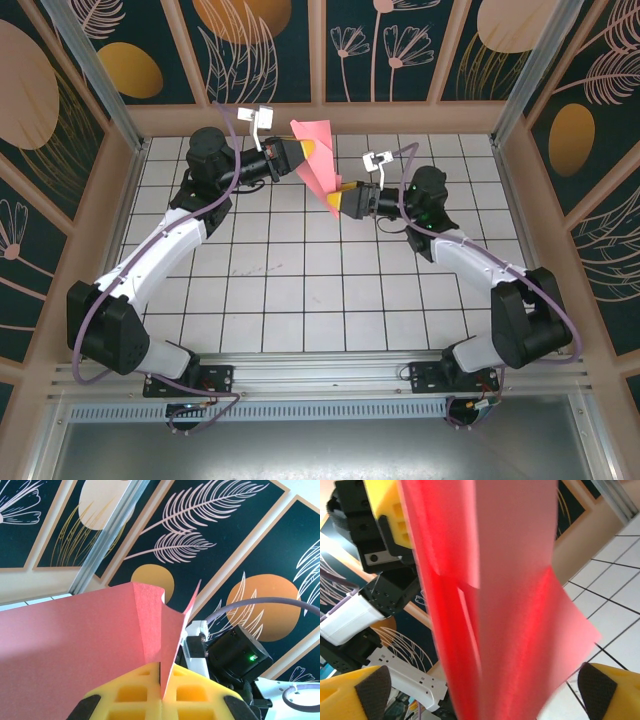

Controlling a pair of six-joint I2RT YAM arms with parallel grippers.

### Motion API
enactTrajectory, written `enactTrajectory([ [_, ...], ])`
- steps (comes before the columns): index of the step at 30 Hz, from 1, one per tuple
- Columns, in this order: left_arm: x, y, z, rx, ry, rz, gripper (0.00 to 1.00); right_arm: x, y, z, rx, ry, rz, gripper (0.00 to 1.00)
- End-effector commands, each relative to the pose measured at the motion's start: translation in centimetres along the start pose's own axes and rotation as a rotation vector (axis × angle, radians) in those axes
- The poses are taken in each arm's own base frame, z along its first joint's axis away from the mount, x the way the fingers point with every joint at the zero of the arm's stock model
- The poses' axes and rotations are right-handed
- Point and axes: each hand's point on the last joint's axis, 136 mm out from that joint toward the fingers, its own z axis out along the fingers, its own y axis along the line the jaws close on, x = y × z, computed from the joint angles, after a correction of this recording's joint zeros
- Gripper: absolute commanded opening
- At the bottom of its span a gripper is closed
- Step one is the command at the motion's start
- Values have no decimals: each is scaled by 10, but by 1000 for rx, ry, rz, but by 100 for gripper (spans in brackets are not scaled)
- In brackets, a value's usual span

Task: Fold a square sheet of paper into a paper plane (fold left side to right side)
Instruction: Turn over the paper at the center of the table.

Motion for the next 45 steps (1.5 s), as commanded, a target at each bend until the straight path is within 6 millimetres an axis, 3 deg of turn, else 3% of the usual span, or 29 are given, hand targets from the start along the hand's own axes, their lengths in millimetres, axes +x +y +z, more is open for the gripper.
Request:
enactTrajectory([
  [1,-5,-14,-3,48,-14,22,6,-22,26,7,-74,-15,-103,91],
  [13,1,-8,-1,46,-2,-3,8,-42,20,12,-21,-38,-125,48],
  [18,4,-5,-1,40,5,-1,13,-41,16,12,12,-34,-126,20],
  [19,5,-3,-1,30,7,-3,16,-41,17,12,19,-34,-134,17],
  [23,4,12,-8,-95,-8,31,49,-39,8,6,115,-30,-152,9],
  [27,-1,35,-34,-334,-57,104,72,-36,-18,-10,355,-19,-173,7],
  [30,-5,46,-62,-487,-125,138,77,-33,-49,-32,644,-4,-201,7],
  [33,-6,54,-89,-609,-197,137,78,-23,-80,-58,1008,51,-259,7],
  [38,-6,58,-132,-745,-327,122,78,5,-114,-89,1517,259,-379,7],
  [41,-6,57,-148,-789,-371,122,78,20,-128,-93,1710,400,-465,6],
  [45,-5,55,-152,-796,-381,121,78,36,-142,-88,1865,543,-588,5],
])
